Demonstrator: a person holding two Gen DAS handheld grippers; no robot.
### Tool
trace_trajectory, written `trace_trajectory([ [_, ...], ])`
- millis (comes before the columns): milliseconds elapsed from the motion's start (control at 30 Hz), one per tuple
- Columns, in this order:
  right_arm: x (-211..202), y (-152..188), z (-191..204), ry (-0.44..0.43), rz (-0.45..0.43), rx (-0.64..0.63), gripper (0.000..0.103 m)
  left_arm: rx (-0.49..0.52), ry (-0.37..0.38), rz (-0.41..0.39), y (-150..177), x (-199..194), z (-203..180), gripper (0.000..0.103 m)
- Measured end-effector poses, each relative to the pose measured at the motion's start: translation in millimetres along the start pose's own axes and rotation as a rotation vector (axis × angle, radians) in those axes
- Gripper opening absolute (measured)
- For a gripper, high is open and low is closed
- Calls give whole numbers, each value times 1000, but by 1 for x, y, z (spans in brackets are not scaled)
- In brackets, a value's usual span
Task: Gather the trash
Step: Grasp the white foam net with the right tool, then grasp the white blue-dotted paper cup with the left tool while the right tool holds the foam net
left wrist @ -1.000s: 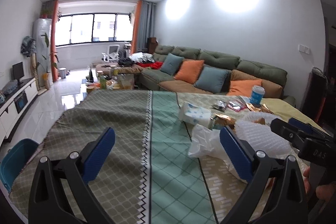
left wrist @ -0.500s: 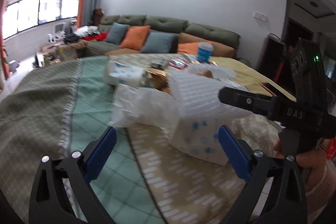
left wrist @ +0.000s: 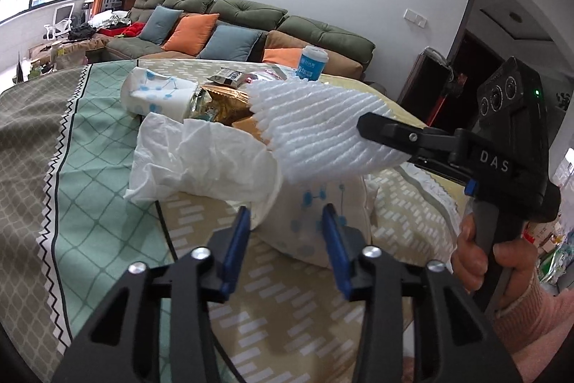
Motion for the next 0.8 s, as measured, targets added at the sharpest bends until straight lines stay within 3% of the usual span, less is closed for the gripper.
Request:
trace_trajectory([
  [133,-4,-5,5,-7,-18,-22,33,-4,14,-18,0,-16,2,28],
  [367,-5,-10,3,0,-31,-20,30,-19,50,-24,0,-28,1,28],
  [400,-5,-9,2,2,-29,-17,30,-28,54,-18,2,-29,3,29],
  [467,-2,-6,-1,9,-14,-11,30,-39,45,-1,5,-29,6,59],
  [800,15,10,-14,57,34,-12,30,-131,165,74,11,-7,8,67],
])
Point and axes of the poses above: each gripper's, at about its wrist camera, not at the fingertips, and x roughly the way its jaws point, z to its left, y to its underside, the point moved 2 cm from there along x, roughly the way its jaws point, and after that the axes turned 1 degree about y, right-handed, at the moved point
